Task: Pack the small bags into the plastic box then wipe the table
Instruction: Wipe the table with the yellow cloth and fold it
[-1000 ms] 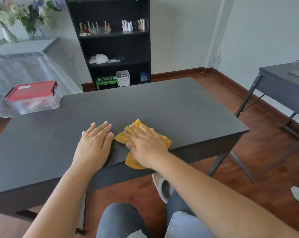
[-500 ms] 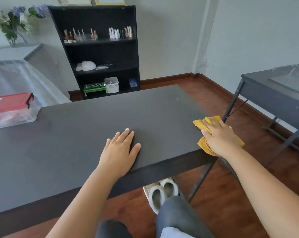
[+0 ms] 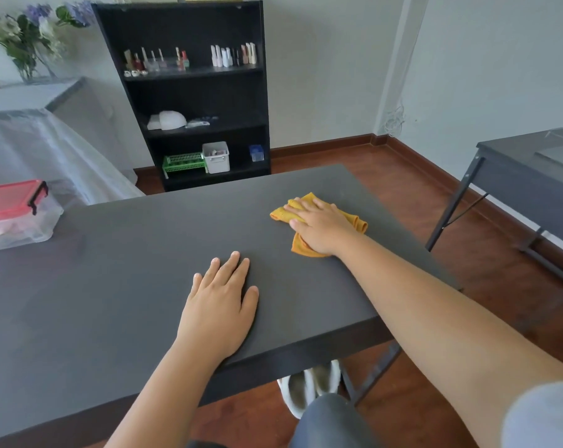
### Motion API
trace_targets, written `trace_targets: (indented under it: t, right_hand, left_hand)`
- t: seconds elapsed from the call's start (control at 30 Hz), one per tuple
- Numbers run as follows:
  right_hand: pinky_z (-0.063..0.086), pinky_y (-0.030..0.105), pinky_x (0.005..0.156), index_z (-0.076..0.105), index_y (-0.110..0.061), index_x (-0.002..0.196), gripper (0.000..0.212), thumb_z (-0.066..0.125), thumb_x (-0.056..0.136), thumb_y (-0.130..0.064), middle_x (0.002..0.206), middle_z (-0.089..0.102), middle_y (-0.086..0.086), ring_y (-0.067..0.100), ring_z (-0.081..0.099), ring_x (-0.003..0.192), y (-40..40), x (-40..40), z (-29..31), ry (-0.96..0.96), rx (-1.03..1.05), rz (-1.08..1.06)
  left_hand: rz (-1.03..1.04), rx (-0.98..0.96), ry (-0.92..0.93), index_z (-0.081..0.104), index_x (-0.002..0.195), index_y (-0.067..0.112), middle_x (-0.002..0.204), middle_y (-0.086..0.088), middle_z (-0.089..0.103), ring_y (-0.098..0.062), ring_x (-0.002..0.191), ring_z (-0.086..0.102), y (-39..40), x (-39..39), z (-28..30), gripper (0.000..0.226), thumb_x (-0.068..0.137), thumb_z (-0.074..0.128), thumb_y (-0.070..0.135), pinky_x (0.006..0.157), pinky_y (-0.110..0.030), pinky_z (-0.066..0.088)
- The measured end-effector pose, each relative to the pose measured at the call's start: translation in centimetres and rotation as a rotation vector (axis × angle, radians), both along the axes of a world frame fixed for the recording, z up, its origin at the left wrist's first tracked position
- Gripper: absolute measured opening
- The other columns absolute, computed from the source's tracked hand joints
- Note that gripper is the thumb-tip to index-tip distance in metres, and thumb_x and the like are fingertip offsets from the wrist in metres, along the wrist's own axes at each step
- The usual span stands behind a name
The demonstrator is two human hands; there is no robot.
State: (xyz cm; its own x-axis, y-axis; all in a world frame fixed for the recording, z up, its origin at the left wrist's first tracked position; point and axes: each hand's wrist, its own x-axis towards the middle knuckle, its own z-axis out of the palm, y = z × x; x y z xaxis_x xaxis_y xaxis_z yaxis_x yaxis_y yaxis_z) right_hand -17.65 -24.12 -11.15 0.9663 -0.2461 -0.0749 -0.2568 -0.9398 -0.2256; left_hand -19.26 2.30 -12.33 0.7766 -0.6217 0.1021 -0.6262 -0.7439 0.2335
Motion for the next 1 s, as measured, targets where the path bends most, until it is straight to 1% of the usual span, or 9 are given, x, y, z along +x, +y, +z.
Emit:
trace_targets:
  t: [0.13,0.23,0.37,0.5,0.67,0.77,0.87,0.93,1.0]
  right_hand:
    - [0.007,0.053,0.115,0.012,-0.040,0.151,0.052,0.014,0.098,-0.042,0.161,0.007,-0.009,0.025,0.005,0.147,-3.9,2.4,0.2,0.011,-0.009,-0.163]
    - [0.011,0.053,0.114,0.012,-0.037,0.151,0.053,0.014,0.098,-0.038,0.161,0.008,-0.008,0.027,0.008,0.146,-6.4,2.5,0.3,0.009,-0.030,-0.281]
    - [0.013,0.051,0.113,0.013,-0.035,0.151,0.053,0.015,0.098,-0.038,0.161,0.009,-0.006,0.027,0.011,0.146,-7.9,0.2,0.1,0.005,-0.056,-0.410]
    - [0.015,0.051,0.113,0.012,-0.036,0.151,0.053,0.015,0.098,-0.039,0.162,0.007,-0.006,0.027,0.012,0.146,-7.6,-4.8,-0.4,0.002,-0.055,-0.447]
    - [0.017,0.051,0.113,0.013,-0.039,0.150,0.052,0.014,0.099,-0.045,0.162,0.007,-0.008,0.024,0.014,0.145,-5.4,-13.9,-0.8,-0.001,-0.083,-0.424]
    - [0.012,0.049,0.115,0.010,-0.042,0.150,0.051,0.014,0.099,-0.046,0.161,0.005,-0.011,0.023,0.008,0.146,-2.7,-18.0,-1.1,0.013,-0.135,-0.402]
    - [0.005,0.046,0.115,0.011,-0.046,0.149,0.050,0.018,0.099,-0.047,0.160,0.002,-0.016,0.019,0.002,0.147,1.1,-18.8,-1.0,-0.009,-0.098,-0.316]
    - [0.002,0.044,0.115,0.012,-0.047,0.149,0.050,0.019,0.099,-0.049,0.160,0.001,-0.018,0.017,-0.001,0.147,4.0,-17.7,-0.9,-0.024,-0.068,-0.186]
    - [0.002,0.043,0.115,0.010,-0.046,0.149,0.051,0.016,0.098,-0.052,0.160,-0.001,-0.018,0.018,-0.003,0.147,6.2,-15.8,-0.8,-0.037,-0.077,-0.035]
  left_hand:
    - [0.011,-0.018,0.021,0.020,0.150,0.029,0.159,0.013,0.011,-0.017,0.146,0.004,0.1,-0.2,-0.3,0.060,0.094,0.018,0.050,0.117,-0.039,0.006]
    - [0.015,-0.029,0.024,0.019,0.150,0.030,0.159,0.014,0.010,-0.016,0.146,0.003,0.2,-0.1,-0.2,0.061,0.093,0.018,0.051,0.117,-0.038,0.004]
    - [0.010,-0.030,0.022,0.020,0.150,0.029,0.159,0.014,0.010,-0.016,0.146,0.003,0.2,-0.3,-0.1,0.059,0.095,0.021,0.050,0.117,-0.038,0.004]
    - [0.006,-0.037,0.023,0.021,0.150,0.028,0.159,0.012,0.012,-0.017,0.146,0.004,0.2,-0.5,0.1,0.058,0.096,0.023,0.048,0.116,-0.037,0.004]
    - [0.002,-0.032,0.020,0.021,0.150,0.027,0.159,0.011,0.012,-0.018,0.146,0.005,0.2,-0.4,0.2,0.057,0.096,0.024,0.047,0.116,-0.037,0.005]
    - [-0.002,-0.030,0.016,0.022,0.150,0.026,0.159,0.010,0.013,-0.018,0.146,0.006,0.2,-0.5,0.4,0.057,0.097,0.024,0.046,0.116,-0.038,0.006]
    - [-0.005,-0.028,0.017,0.022,0.150,0.025,0.159,0.009,0.013,-0.019,0.146,0.007,0.1,-0.6,0.5,0.057,0.097,0.024,0.045,0.116,-0.039,0.007]
    - [-0.005,-0.028,0.019,0.022,0.150,0.025,0.159,0.009,0.013,-0.020,0.146,0.007,0.1,-0.5,0.5,0.057,0.097,0.025,0.045,0.117,-0.040,0.008]
    - [-0.004,-0.027,0.014,0.022,0.150,0.026,0.159,0.009,0.013,-0.020,0.146,0.007,0.2,-0.5,0.4,0.057,0.097,0.024,0.046,0.116,-0.039,0.008]
